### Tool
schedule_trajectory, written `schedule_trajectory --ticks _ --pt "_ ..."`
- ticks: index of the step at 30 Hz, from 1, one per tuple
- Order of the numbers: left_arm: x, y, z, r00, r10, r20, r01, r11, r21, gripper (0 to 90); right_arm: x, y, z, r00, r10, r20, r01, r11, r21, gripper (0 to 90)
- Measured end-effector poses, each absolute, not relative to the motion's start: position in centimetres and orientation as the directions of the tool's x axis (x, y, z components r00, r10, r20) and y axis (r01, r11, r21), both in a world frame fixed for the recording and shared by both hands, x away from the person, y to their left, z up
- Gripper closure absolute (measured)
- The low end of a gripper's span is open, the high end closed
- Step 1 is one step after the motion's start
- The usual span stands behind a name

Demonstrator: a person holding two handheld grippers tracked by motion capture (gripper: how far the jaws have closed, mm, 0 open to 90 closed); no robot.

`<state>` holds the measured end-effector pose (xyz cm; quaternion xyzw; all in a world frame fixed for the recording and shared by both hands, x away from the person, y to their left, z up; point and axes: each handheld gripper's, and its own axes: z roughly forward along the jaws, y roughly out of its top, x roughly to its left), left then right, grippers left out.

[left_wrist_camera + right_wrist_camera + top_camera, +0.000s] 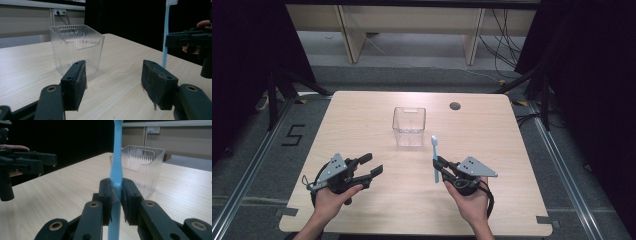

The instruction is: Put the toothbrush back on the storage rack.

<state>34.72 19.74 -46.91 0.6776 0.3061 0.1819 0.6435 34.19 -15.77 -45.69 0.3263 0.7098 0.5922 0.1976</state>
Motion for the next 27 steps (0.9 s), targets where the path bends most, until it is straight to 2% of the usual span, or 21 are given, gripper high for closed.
schedule_trajectory --ticks 4,10,11,12,20,22,24,25,27 --pt "34.7 19.1 -46.0 0.751 0.643 -0.148 0.192 0.002 0.981 38.3 34.0 -15.1 -45.5 -0.703 0.702 0.112 0.240 0.086 0.967 79.2" --pt "35.1 17.7 -45.0 0.779 0.606 -0.164 0.204 0.004 0.979 40.2 34.3 -14.5 -45.5 -0.719 0.691 0.070 0.206 0.116 0.972 79.2" --pt "35.2 17.4 -44.9 0.784 0.598 -0.168 0.205 0.007 0.979 40.6 34.2 -14.2 -45.6 -0.717 0.691 0.092 0.223 0.101 0.970 79.2" --pt "35.2 17.2 -44.8 0.785 0.596 -0.167 0.208 0.001 0.978 41.0 34.3 -14.2 -45.5 -0.715 0.696 0.067 0.208 0.120 0.971 79.2" --pt "35.9 15.5 -43.5 0.810 0.561 -0.170 0.206 -0.002 0.978 46.6 34.3 -13.1 -45.7 -0.734 0.675 0.073 0.204 0.116 0.972 79.2" --pt "36.0 15.1 -43.3 0.814 0.554 -0.175 0.210 0.001 0.978 47.7 34.3 -13.1 -45.6 -0.725 0.688 0.039 0.176 0.130 0.976 79.2" --pt "36.2 14.8 -43.2 0.819 0.545 -0.177 0.206 0.010 0.979 49.2 34.2 -12.8 -45.6 -0.731 0.679 0.071 0.208 0.121 0.971 79.2" --pt "36.3 14.7 -43.1 0.821 0.542 -0.179 0.206 0.011 0.979 50.0 34.3 -12.8 -45.6 -0.729 0.684 0.034 0.178 0.141 0.974 79.2" --pt "36.4 14.3 -43.1 0.825 0.531 -0.193 0.211 0.028 0.977 51.6 34.3 -12.5 -45.6 -0.733 0.678 0.054 0.194 0.132 0.972 79.2"
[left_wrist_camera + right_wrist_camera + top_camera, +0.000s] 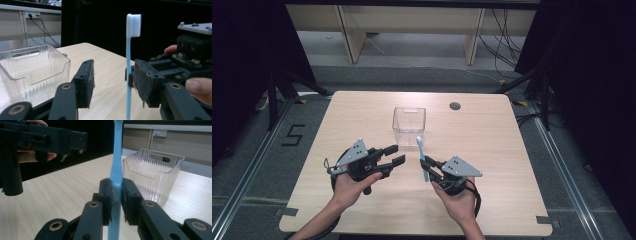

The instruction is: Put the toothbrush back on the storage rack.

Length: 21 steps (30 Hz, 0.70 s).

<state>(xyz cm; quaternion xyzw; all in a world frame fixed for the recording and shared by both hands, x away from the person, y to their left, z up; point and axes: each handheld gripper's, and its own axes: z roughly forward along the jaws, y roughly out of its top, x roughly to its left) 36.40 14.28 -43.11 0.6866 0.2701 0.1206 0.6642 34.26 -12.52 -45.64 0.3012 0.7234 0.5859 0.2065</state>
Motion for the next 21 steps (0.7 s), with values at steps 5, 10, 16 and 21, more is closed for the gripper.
schedule_trajectory --ticks 5,10,16,21 --pt "36.7 13.4 -42.9 0.835 0.514 -0.197 0.216 0.022 0.976 54.2 34.4 -12.2 -45.7 -0.731 0.683 0.014 0.157 0.148 0.977 79.2" --pt "36.8 12.5 -42.9 0.845 0.495 -0.202 0.223 0.016 0.975 56.3 34.2 -11.7 -45.9 -0.733 0.677 0.061 0.201 0.131 0.971 79.2" --pt "37.1 11.8 -43.2 0.843 0.486 -0.231 0.253 0.020 0.967 59.9 34.2 -11.5 -45.8 -0.727 0.686 0.025 0.174 0.148 0.973 79.2" --pt "37.5 11.4 -43.1 0.838 0.490 -0.240 0.265 0.020 0.964 63.8 34.1 -11.1 -45.9 -0.730 0.681 0.052 0.199 0.139 0.970 79.2"
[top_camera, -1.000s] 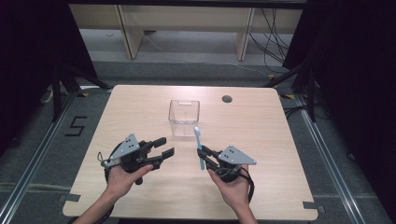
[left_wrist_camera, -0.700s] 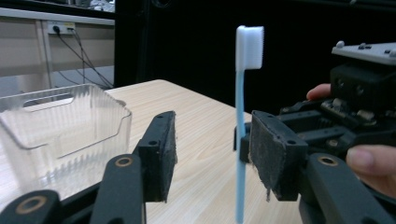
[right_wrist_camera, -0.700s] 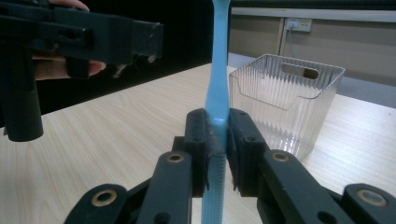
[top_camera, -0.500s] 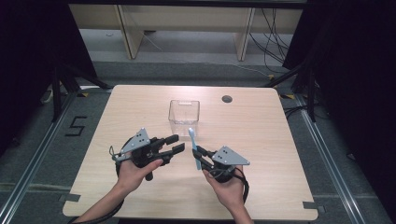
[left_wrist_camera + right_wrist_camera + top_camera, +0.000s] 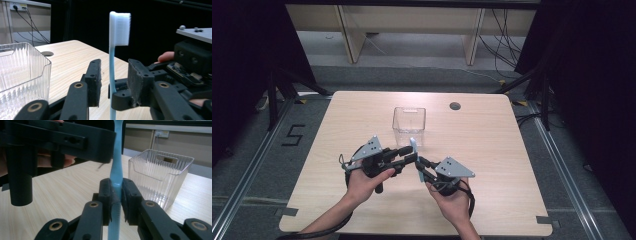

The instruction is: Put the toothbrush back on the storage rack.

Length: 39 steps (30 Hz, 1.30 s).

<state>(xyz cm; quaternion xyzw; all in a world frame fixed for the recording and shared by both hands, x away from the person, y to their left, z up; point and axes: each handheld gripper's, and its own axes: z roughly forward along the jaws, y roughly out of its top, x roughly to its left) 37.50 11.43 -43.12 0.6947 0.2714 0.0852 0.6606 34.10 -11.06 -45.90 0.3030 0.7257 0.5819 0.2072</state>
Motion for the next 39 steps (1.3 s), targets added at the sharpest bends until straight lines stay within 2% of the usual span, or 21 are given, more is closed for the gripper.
schedule_trajectory --ticks 5,10,16,17,20,25,27,29,32,37,38,39 --pt "37.8 11.2 -43.0 0.842 0.480 -0.247 0.269 0.023 0.963 68.6 34.2 -10.9 -45.8 -0.734 0.679 0.016 0.166 0.156 0.974 79.2" --pt "38.0 11.1 -43.0 0.840 0.478 -0.257 0.278 0.028 0.960 73.6 34.2 -10.6 -45.9 -0.744 0.667 0.031 0.177 0.153 0.972 79.2" --pt "38.1 11.2 -42.8 0.842 0.484 -0.240 0.263 0.022 0.965 84.5 34.3 -10.6 -45.9 -0.731 0.682 -0.020 0.136 0.174 0.975 79.1" --pt "38.2 11.2 -42.8 0.842 0.485 -0.234 0.258 0.019 0.966 85.2 34.2 -10.4 -46.0 -0.740 0.672 0.027 0.170 0.148 0.974 79.1" --pt "38.1 11.2 -42.7 0.844 0.488 -0.223 0.250 0.010 0.968 85.5 34.3 -10.4 -45.9 -0.725 0.688 -0.010 0.142 0.163 0.976 79.0" --pt "38.2 11.1 -42.5 0.845 0.496 -0.202 0.239 -0.010 0.971 85.7 34.3 -10.2 -45.9 -0.736 0.677 0.020 0.164 0.150 0.975 78.1" --pt "38.1 11.1 -42.3 0.844 0.502 -0.189 0.228 -0.017 0.973 85.7 34.5 -10.3 -45.9 -0.725 0.689 -0.017 0.136 0.167 0.977 73.9" --pt "38.1 11.1 -42.1 0.843 0.518 -0.146 0.197 -0.044 0.979 85.7 34.4 -10.2 -46.0 -0.719 0.694 0.016 0.166 0.149 0.975 67.9" --pt "38.1 11.2 -41.8 0.834 0.543 -0.094 0.161 -0.076 0.984 85.8 34.6 -10.5 -46.2 -0.720 0.694 0.000 0.160 0.166 0.973 59.3" --pt "38.3 11.6 -41.5 0.823 0.565 -0.061 0.138 -0.094 0.986 85.8 34.3 -11.1 -46.6 -0.708 0.706 0.035 0.218 0.171 0.961 54.5" --pt "38.3 11.6 -41.5 0.821 0.569 -0.054 0.133 -0.099 0.986 85.8 34.5 -11.3 -46.7 -0.706 0.708 0.007 0.193 0.183 0.964 53.5" --pt "38.3 11.7 -41.4 0.819 0.572 -0.050 0.130 -0.100 0.986 85.8 34.4 -11.4 -46.9 -0.704 0.709 0.025 0.207 0.171 0.963 52.3"
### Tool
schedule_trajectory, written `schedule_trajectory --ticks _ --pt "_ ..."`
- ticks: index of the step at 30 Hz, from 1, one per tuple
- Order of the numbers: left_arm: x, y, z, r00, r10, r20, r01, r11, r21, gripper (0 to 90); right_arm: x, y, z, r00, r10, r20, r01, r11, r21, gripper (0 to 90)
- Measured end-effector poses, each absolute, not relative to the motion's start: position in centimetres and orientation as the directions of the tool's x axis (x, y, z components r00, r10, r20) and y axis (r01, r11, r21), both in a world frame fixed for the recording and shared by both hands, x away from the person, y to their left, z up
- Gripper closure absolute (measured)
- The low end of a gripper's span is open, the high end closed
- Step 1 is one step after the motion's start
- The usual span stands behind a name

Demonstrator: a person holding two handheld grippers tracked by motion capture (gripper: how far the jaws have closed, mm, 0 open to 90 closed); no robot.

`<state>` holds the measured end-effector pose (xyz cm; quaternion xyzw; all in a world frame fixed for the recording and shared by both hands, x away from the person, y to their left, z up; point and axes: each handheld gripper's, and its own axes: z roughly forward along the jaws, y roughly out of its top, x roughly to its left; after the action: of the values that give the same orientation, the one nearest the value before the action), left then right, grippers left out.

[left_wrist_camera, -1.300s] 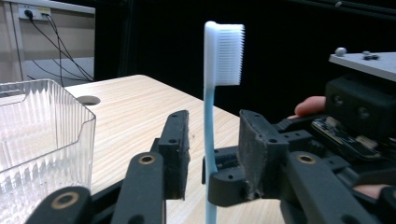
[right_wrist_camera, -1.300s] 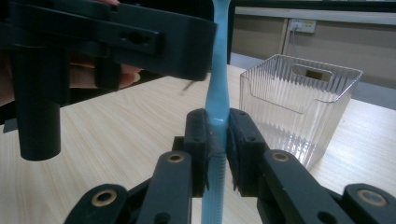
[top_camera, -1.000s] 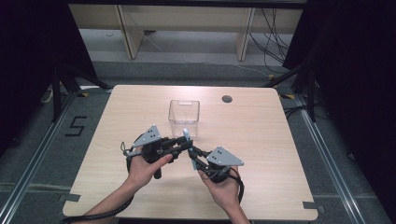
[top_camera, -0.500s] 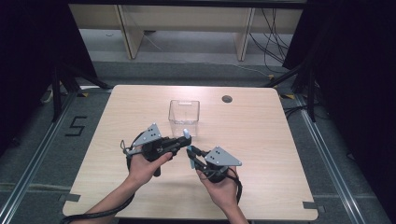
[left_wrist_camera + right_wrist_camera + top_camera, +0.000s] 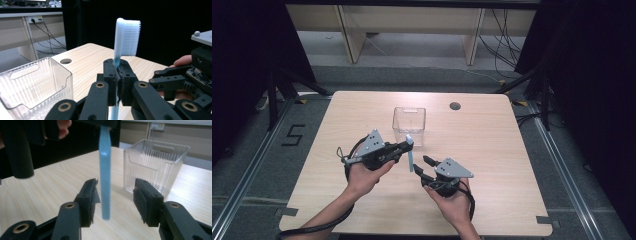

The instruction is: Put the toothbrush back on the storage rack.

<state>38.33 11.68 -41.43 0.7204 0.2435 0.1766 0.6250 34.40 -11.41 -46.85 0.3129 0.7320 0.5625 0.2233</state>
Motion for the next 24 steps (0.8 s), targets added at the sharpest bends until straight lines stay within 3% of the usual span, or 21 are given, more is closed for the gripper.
schedule_trajectory --ticks 14,15,18,24 --pt "39.5 13.4 -40.3 0.788 0.615 -0.010 0.090 -0.098 0.991 85.8 34.0 -14.4 -48.7 -0.652 0.758 0.003 0.268 0.227 0.936 47.6" --pt "39.5 13.4 -40.3 0.788 0.615 -0.010 0.090 -0.098 0.991 85.8 33.7 -14.5 -48.9 -0.638 0.769 0.051 0.316 0.200 0.927 47.1" --pt "40.0 13.8 -39.8 0.778 0.628 0.000 0.078 -0.097 0.992 85.8 33.9 -15.2 -49.3 -0.627 0.779 0.009 0.280 0.215 0.935 45.8" --pt "40.8 14.2 -39.2 0.766 0.643 0.011 0.064 -0.093 0.994 85.8 34.0 -15.9 -50.0 -0.610 0.792 0.025 0.298 0.200 0.934 44.2"
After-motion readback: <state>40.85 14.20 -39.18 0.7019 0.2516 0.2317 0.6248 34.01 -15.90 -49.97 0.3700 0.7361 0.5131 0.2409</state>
